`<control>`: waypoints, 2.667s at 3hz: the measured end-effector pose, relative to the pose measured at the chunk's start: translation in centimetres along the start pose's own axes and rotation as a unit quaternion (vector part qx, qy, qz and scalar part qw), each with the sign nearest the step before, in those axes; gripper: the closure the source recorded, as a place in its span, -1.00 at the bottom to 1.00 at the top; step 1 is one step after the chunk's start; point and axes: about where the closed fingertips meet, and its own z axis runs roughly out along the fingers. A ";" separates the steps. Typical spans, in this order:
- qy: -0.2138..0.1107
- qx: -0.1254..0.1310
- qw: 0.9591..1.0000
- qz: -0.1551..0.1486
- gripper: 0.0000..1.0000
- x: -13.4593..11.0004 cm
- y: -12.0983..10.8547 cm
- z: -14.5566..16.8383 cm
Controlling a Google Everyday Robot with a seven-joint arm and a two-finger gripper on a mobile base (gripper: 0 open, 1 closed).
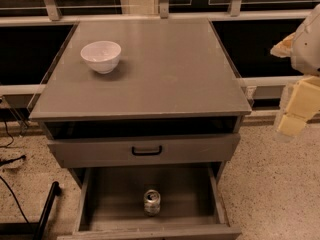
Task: Pick 7up can from middle drawer and place on counter
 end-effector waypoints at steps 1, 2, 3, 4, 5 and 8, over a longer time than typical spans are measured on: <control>0.000 0.000 1.000 0.000 -1.00 0.0 0.0 0.0; -0.021 -0.006 1.000 0.008 -1.00 0.0 0.7 1.1; -0.055 -0.021 0.998 0.023 -1.00 0.2 2.2 3.4; -0.094 -0.031 0.994 0.037 -1.00 0.5 3.9 6.2; -0.137 -0.034 0.989 0.053 -1.00 0.9 5.4 10.1; -0.188 -0.058 0.976 0.095 -1.00 2.4 9.1 18.9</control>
Offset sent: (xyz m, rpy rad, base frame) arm -0.0081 0.0105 -0.0442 0.1547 0.0294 -0.0070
